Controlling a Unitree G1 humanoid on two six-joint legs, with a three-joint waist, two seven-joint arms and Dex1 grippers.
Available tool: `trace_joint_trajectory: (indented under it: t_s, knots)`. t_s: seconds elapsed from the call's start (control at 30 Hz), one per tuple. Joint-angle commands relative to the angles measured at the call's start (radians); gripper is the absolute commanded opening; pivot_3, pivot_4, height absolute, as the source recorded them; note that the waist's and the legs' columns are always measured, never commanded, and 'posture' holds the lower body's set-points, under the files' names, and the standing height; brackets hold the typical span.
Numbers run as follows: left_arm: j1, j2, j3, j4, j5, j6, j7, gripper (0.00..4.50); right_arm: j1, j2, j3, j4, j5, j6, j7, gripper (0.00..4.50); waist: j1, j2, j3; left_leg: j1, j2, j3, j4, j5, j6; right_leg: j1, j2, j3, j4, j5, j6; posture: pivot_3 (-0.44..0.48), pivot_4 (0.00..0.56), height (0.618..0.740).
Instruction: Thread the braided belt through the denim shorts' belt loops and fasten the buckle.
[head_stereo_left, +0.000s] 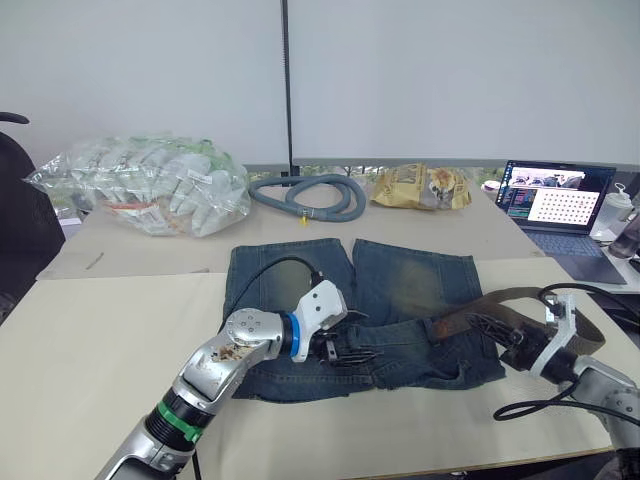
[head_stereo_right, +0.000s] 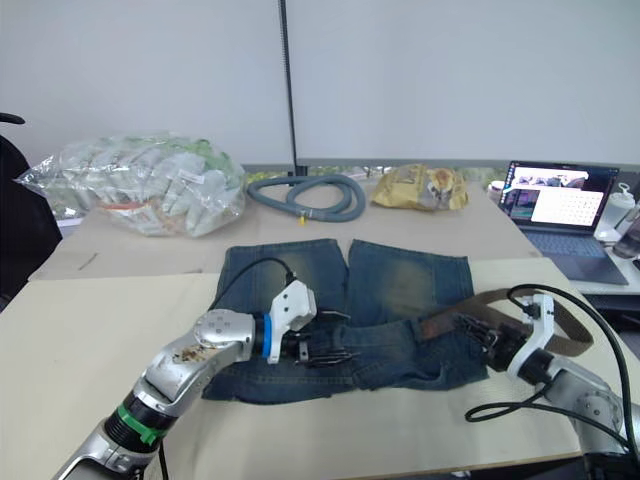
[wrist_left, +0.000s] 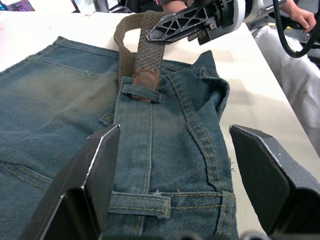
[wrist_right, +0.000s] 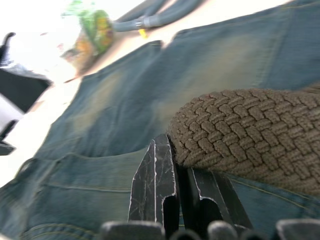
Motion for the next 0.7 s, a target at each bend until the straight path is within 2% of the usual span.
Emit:
trace_joint_trajectory:
  t_s: [0.03, 0.2, 0.5, 0.7]
  knots:
    - [0.006, -0.006, 0.007, -0.008, 0.031, -0.046, -0.006, 3.69, -0.044, 0.026, 0.04, 0.057, -0.068, -0.051, 0.059, 0.0, -0.003, 0.0, 0.0, 0.0, 0.0, 0.0, 0.0, 0.0, 0.0, 0.0, 0.0, 0.0, 0.0, 0.0, 0.0, 0.0, 0.15, 0.74]
    - [0.013, -0.014, 0.008, -0.009, 0.052, -0.047, -0.004, 3.69, -0.063, 0.066, 0.085, 0.138, -0.197, -0.164, 0.089, 0.0, -0.003, 0.0, 0.0, 0.001, 0.0, 0.0, 0.0, 0.0, 0.0, 0.0, 0.001, 0.0, 0.001, 0.0, 0.0, 0.0, 0.15, 0.74]
    - [0.004, -0.021, 0.028, -0.012, 0.044, -0.038, -0.014, 3.69, -0.09, 0.027, 0.078, 0.276, -0.353, -0.319, 0.12, 0.0, 0.001, 0.001, 0.0, 0.001, -0.001, 0.0, 0.0, 0.0, 0.0, 0.0, -0.001, 0.0, 0.001, 0.0, 0.0, 0.0, 0.15, 0.74]
    - [-0.001, -0.033, 0.025, -0.006, 0.048, -0.036, -0.016, 3.69, -0.084, 0.07, 0.083, 0.184, -0.317, -0.286, 0.145, 0.0, 0.0, 0.001, 0.0, 0.001, 0.0, 0.0, 0.0, 0.0, 0.0, 0.0, -0.001, 0.001, 0.001, 0.0, 0.0, 0.0, 0.15, 0.74]
